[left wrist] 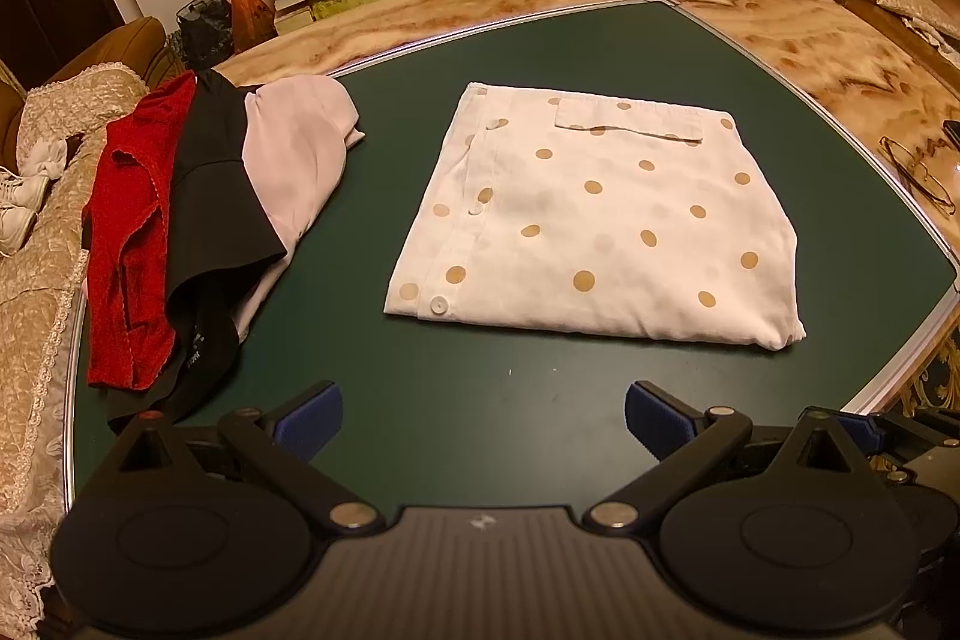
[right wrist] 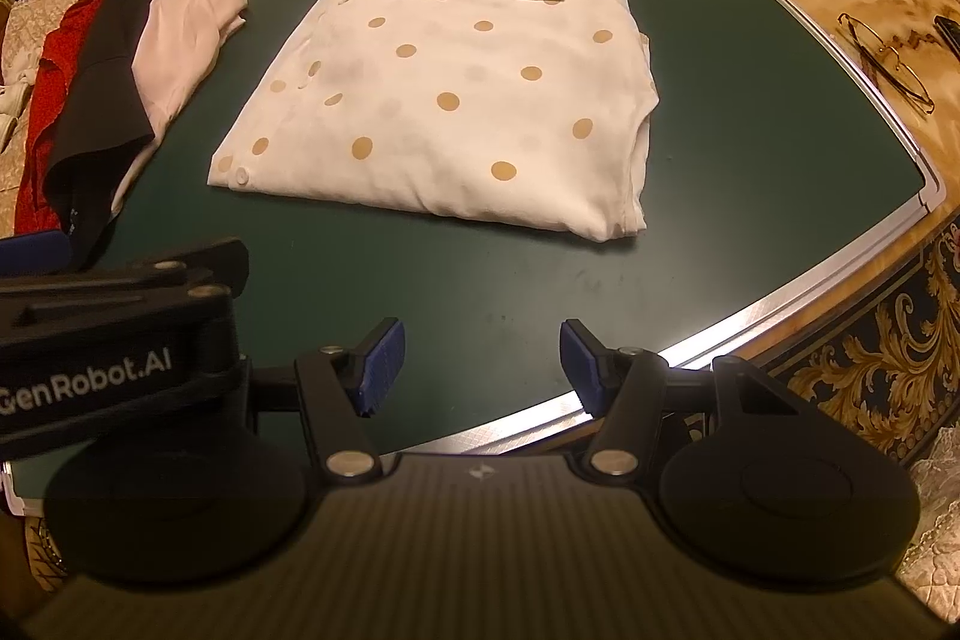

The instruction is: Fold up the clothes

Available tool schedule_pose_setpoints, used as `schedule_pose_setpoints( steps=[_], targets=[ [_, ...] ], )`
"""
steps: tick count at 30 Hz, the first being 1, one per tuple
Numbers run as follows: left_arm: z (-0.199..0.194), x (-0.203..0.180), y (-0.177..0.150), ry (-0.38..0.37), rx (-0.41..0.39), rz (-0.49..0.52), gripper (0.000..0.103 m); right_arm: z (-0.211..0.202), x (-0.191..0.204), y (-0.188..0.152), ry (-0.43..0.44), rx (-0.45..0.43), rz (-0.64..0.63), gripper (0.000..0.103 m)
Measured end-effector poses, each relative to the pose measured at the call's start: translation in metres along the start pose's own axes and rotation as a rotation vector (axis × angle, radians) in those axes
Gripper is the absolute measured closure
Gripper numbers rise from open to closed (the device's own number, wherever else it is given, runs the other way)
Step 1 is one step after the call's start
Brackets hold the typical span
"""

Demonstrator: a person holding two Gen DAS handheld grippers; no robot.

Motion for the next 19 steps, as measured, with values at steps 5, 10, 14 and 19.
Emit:
schedule_pose_setpoints(
  steps=[5, 10, 14, 19],
  targets=[
    [0.0008, 0.0, -0.001, -0.002, 0.001, -0.001, 0.0, 0.0005, 0.0002, -0.0001, -0.001, 0.002, -0.001, 0.038],
    [0.0016, 0.0005, -0.0019, -0.001, -0.002, -0.002, 0.001, 0.0012, 0.0003, -0.0002, -0.001, 0.004, 0.0, 0.038],
    [0.0015, 0.0017, -0.0021, 0.009, -0.013, -0.003, 0.004, 0.0019, 0.0006, -0.0005, -0.001, 0.006, 0.0, 0.038],
    [0.0017, 0.0004, -0.0012, 0.009, -0.02, 0.012, 0.004, 0.0027, 0.0002, -0.001, -0.002, 0.01, 0.0, 0.038]
  ],
)
Point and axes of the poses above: each gripper's, at about its wrist camera, not at the fingertips, and z roughly the way its jaws point, x to its left, y to its top, the point moved 10 cm from there along z, roughly the way its jaws point, and after that the axes turned 11 degrees about z, right-handed, at the moved point
